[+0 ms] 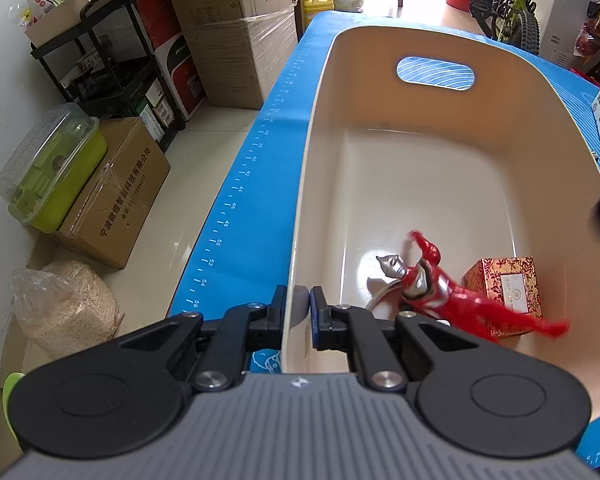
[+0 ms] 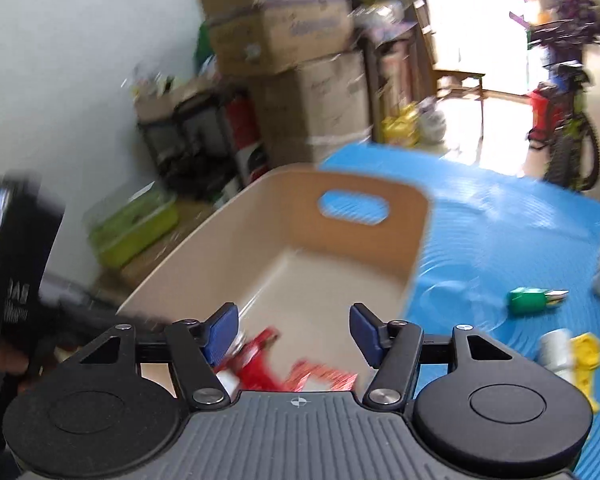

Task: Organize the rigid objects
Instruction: 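Carry the red figure into the basket and release it, then lower the right gripper onto the black earbud case and grasp it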

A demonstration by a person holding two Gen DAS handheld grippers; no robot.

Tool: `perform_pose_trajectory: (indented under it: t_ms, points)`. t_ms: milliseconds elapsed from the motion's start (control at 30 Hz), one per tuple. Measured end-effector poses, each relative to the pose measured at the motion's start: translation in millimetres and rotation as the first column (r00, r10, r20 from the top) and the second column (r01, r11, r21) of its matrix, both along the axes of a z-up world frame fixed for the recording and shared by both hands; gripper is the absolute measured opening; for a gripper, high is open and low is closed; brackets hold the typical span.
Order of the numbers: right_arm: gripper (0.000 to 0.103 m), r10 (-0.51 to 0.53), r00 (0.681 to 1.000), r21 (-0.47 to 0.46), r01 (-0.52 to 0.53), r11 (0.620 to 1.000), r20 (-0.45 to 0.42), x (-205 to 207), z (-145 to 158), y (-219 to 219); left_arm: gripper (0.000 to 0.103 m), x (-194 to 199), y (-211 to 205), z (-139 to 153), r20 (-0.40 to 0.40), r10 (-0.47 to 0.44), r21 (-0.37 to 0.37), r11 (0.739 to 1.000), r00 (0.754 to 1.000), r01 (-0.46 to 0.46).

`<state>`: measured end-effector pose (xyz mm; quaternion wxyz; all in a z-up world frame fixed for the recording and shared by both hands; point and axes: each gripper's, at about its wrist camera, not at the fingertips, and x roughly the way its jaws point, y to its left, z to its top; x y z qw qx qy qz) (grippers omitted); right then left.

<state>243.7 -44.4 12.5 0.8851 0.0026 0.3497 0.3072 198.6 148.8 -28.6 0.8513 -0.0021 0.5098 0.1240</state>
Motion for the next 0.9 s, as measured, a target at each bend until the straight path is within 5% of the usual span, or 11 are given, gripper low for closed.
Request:
perform_pose_trajectory:
  t_ms: [200,400,900]
  points:
    - [0.078,-0.195,0.981,0.031,0.195,0.980,0.006,22.7,3.1,-49.0,0.013,-0.1,0.3,-0.1,-0.001,0.001,-0.002,1.000,1.000,-0.001]
    - [0.081,-0.364,0.929,0.032,0.366,0.930,-0.065,42.6,-18.6,-84.0,0.013,0.1,1.3,0.0,0.001,0.004,-0.006,1.000,1.000,-0.004]
    - [0.081,-0.442,0.884,-0.164,0.419,0.893,-0.151,70.6,-107.3,-93.3,0.013,-0.6,1.3,-1.1,-0.001,0.003,-0.005,1.000,1.000,-0.003]
